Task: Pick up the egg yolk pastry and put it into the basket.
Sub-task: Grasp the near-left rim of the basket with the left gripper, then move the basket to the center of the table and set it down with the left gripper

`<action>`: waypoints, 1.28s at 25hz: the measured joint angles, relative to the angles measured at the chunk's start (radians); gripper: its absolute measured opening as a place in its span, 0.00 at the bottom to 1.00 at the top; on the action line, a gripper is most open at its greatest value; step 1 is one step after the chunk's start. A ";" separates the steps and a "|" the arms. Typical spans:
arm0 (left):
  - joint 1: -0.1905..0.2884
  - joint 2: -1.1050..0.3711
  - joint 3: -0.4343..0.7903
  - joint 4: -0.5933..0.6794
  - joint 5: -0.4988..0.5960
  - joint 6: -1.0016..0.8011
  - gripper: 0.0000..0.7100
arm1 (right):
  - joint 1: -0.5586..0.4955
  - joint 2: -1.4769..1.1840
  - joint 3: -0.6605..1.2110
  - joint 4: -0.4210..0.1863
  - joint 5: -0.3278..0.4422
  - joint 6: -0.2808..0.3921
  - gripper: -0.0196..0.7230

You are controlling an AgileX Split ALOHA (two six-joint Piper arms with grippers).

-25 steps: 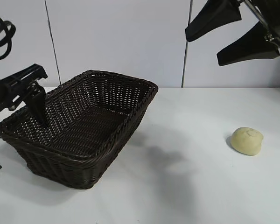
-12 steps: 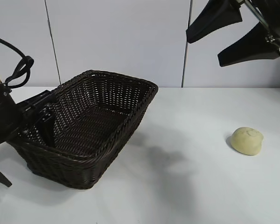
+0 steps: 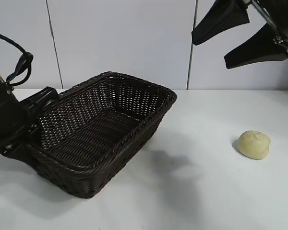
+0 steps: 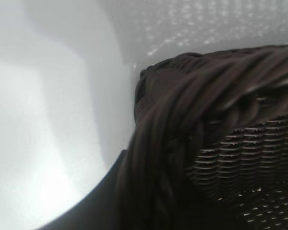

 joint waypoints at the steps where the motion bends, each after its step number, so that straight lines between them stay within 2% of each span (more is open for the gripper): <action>1: 0.001 0.000 0.000 0.000 0.000 -0.003 0.15 | 0.000 0.000 0.000 -0.004 0.000 0.000 0.75; 7: 0.021 0.000 -0.036 -0.004 0.062 -0.004 0.14 | 0.000 0.000 0.000 -0.017 0.000 0.000 0.75; 13: 0.048 0.000 -0.153 -0.013 0.184 0.097 0.14 | 0.000 0.000 0.000 -0.020 0.000 0.000 0.75; 22: 0.120 0.003 -0.238 -0.156 0.241 0.439 0.14 | 0.000 0.000 0.000 -0.023 0.000 0.000 0.75; 32: 0.125 0.012 -0.345 -0.171 0.325 0.806 0.14 | 0.000 0.000 0.000 -0.024 0.003 0.000 0.75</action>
